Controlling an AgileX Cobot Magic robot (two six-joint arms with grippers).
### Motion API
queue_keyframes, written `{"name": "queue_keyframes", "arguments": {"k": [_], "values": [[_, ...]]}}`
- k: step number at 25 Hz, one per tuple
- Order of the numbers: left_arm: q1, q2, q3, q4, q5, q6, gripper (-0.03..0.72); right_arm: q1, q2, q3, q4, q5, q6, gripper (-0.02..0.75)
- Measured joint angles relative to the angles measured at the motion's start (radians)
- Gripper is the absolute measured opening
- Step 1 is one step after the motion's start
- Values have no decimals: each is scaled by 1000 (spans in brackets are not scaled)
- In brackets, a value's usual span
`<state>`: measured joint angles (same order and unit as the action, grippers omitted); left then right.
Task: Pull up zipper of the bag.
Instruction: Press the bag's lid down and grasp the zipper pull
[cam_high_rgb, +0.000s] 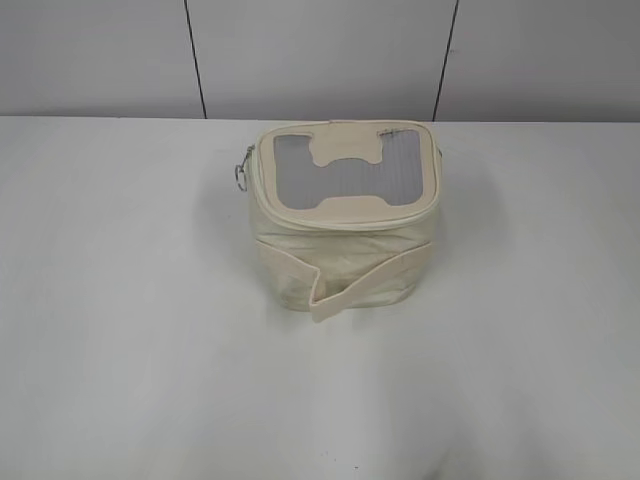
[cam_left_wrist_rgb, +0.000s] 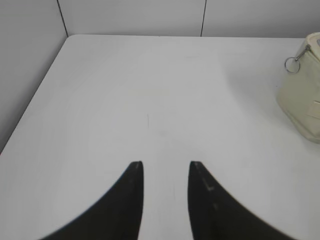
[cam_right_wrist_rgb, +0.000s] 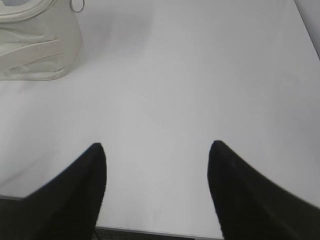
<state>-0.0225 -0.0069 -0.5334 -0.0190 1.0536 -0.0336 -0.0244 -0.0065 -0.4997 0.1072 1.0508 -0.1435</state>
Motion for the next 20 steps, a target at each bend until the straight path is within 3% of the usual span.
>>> {"name": "queue_keyframes", "arguments": {"k": [20], "values": [[0, 0, 0, 0, 0, 0, 237, 0, 0, 0, 0, 0, 0, 505]]}}
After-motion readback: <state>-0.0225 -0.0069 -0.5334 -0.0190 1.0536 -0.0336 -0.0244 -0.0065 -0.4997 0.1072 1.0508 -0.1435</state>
